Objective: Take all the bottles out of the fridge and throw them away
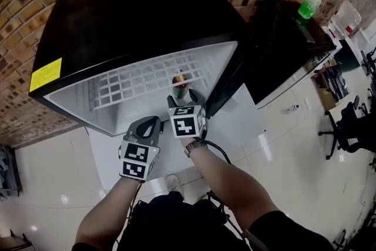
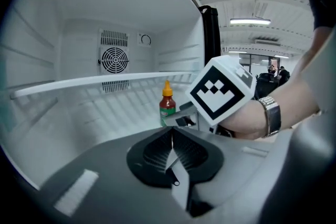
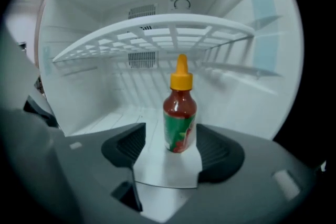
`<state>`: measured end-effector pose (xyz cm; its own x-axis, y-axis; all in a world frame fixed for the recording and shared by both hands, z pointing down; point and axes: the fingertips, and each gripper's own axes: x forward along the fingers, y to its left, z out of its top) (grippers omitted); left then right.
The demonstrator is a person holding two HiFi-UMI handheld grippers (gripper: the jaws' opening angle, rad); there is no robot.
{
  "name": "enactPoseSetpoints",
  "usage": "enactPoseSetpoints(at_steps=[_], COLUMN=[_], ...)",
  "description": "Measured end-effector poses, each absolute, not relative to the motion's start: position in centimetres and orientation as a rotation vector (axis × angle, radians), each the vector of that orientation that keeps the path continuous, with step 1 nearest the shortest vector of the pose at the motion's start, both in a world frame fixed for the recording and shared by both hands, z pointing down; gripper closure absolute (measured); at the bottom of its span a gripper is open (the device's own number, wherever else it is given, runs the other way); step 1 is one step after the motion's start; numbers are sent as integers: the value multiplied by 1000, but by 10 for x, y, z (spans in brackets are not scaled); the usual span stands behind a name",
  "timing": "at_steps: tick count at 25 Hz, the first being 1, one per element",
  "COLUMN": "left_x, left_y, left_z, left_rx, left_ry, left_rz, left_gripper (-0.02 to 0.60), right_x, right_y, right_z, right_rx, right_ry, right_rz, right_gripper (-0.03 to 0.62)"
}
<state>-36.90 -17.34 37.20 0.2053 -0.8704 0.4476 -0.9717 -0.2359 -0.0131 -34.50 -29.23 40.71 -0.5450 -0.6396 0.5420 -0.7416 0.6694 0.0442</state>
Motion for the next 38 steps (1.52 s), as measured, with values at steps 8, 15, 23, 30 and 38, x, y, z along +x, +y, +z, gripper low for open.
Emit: enactPoseSetpoints(at_steps=[8,15,23,30,38], left_x=[-380,-387,-395,-390,-375], left_y=[-183,-188,-188,-184,-170], left_z=[379,381,385,383,379], left_rx=[2205,2200,2181,2177,2164], left_ry=[-1718,-1711,-1727,-1729,-1750], left_rz=[543,544,543,553,563], left_gripper=[577,577,577,577,577], right_x=[-357,-362,-366,-366,-358], right_y=[-315,-330,-342,-325,-282], right_z=[417,422,425,425,418], right_rx=[1111,1119,1147,1075,969], right_ry=[-2337,-2306,-2285,-2312,-2361], right_rz=[295,272,273,276,233], right_gripper=[303,303,318,321,321])
